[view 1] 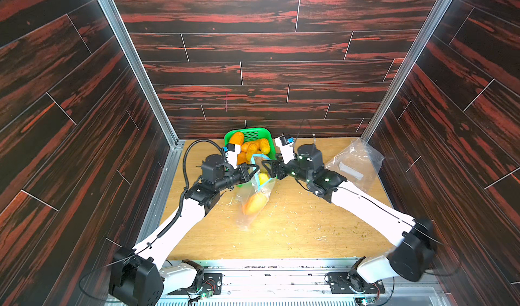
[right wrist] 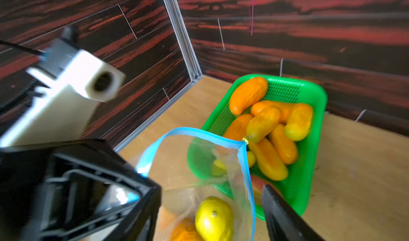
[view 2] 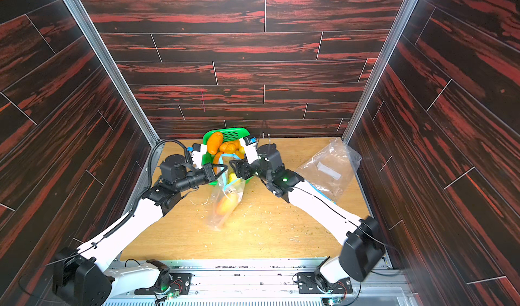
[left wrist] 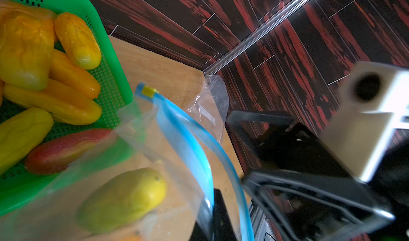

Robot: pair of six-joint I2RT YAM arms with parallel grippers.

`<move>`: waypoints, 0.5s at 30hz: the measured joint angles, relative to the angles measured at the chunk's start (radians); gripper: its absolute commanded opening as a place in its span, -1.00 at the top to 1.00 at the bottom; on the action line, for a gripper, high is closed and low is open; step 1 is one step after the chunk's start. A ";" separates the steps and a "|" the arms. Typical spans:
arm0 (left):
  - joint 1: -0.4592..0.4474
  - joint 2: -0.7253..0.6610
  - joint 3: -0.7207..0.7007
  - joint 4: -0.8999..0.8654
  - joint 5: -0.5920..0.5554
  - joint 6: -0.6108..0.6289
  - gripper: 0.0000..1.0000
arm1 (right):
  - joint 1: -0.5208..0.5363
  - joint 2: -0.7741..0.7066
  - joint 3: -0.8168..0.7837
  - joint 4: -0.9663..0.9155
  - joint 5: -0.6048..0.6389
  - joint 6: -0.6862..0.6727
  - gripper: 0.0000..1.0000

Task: Place the mango in a zip-top bag and seal the zipper
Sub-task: Place the mango in the zipper food storage bag.

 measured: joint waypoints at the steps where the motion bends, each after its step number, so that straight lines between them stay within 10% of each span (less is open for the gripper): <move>1: -0.006 0.013 0.004 0.008 -0.002 -0.003 1.00 | -0.006 -0.023 -0.008 -0.008 0.012 0.007 -0.55; 15: -0.105 0.209 0.128 0.099 0.010 -0.014 1.00 | -0.203 -0.053 -0.129 -0.160 -0.100 0.188 -0.42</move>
